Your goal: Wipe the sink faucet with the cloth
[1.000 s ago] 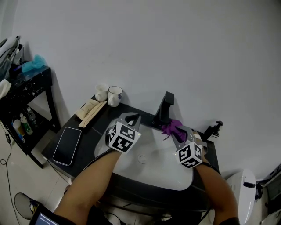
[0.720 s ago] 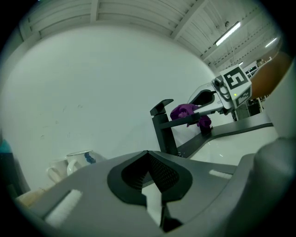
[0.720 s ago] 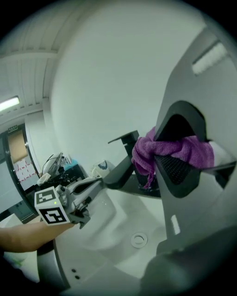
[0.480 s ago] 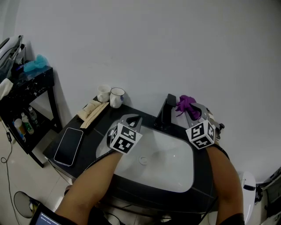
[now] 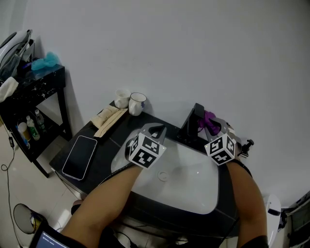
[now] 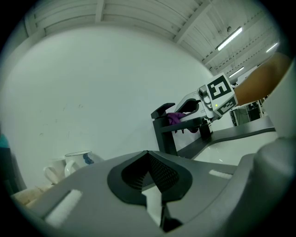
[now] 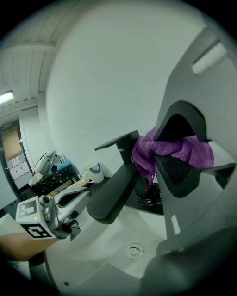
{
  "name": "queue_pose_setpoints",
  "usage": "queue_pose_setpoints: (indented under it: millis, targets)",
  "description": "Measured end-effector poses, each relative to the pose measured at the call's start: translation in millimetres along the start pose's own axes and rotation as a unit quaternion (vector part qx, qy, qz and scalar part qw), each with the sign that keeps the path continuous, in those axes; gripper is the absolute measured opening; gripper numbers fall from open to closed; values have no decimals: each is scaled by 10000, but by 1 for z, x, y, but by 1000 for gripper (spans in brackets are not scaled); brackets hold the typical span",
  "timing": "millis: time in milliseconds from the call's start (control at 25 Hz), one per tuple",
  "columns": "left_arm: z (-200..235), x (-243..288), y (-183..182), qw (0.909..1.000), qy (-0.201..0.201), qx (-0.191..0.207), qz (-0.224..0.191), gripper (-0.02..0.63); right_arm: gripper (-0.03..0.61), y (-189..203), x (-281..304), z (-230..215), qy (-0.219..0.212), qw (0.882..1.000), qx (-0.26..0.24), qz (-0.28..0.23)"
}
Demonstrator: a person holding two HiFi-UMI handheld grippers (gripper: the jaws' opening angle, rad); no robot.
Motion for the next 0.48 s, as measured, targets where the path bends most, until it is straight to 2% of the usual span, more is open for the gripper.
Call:
queue_pose_setpoints:
  millis: [120,480]
  targets:
    - [-3,0,0,10000,30,-12,-16,17,94,5,2,10,-96,9999,-13,42]
    - [2,3,-2,10000,7,23,-15,17,95,11,11,32,-351,9980,526,10]
Point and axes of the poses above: the fingertips, and each gripper's own axes: x forward along the fingers, z to its left, y out of its underside, the point moved 7 cm from there along -x, backward along the fingers, and after that the axes turned 11 degrees about x, right-handed, at the moved point
